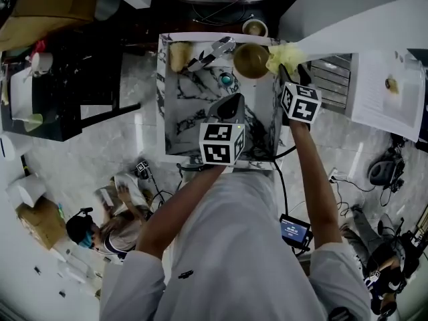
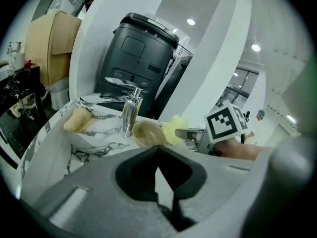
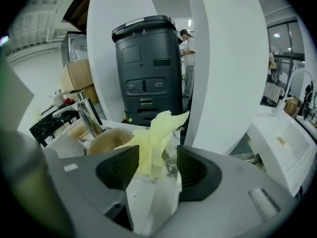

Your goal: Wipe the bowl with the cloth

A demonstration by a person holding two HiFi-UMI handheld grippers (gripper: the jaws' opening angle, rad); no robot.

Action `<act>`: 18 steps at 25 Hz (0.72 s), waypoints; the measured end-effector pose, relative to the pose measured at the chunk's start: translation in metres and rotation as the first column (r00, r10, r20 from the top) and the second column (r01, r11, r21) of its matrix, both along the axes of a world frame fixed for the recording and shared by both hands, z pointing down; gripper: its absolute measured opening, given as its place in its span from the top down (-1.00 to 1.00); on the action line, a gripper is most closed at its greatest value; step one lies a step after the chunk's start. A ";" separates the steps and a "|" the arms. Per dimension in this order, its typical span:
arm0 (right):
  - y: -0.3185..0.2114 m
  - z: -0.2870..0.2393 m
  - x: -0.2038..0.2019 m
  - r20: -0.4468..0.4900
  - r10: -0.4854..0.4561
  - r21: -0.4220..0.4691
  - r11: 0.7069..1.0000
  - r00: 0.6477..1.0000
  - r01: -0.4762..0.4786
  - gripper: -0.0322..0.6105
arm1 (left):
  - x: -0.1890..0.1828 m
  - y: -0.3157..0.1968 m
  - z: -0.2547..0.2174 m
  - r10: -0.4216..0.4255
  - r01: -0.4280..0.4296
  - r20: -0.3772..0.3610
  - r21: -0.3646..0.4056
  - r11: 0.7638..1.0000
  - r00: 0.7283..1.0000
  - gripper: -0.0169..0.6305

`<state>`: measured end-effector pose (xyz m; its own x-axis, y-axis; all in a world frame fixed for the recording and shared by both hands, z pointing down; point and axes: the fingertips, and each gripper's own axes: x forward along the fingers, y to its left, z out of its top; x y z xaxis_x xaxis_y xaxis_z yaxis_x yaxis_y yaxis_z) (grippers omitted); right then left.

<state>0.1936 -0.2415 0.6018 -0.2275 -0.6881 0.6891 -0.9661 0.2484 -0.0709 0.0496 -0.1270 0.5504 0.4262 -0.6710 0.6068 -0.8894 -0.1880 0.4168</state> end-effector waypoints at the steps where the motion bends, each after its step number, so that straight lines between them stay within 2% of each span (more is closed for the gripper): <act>1: 0.003 -0.004 0.001 0.011 0.015 0.009 1.000 1.000 -0.015 0.17 | -0.001 0.001 -0.003 0.001 -0.001 -0.002 0.006 1.000 1.000 0.94; 6: 0.014 -0.032 0.013 0.012 0.068 0.095 0.993 0.998 -0.069 0.31 | -0.006 0.005 -0.018 -0.001 0.001 -0.020 0.038 0.999 1.000 0.93; 9: 0.021 -0.056 0.012 0.073 0.091 0.151 0.983 0.993 -0.101 0.33 | -0.009 0.007 -0.026 0.011 -0.010 -0.022 0.055 0.998 1.000 0.93; 12: 0.033 -0.088 0.003 0.132 0.062 0.230 0.969 0.989 -0.091 0.52 | -0.011 0.014 -0.031 0.031 -0.029 -0.038 0.058 0.998 0.999 0.94; 16: 0.051 -0.127 -0.009 0.095 0.021 0.315 0.948 0.995 -0.051 0.79 | -0.022 0.021 -0.037 0.046 -0.043 -0.044 0.064 0.997 0.998 0.94; 18: 0.061 -0.144 -0.017 0.095 0.009 0.340 0.939 0.995 -0.041 0.81 | -0.029 0.024 -0.045 0.050 -0.046 -0.045 0.079 0.996 0.998 0.94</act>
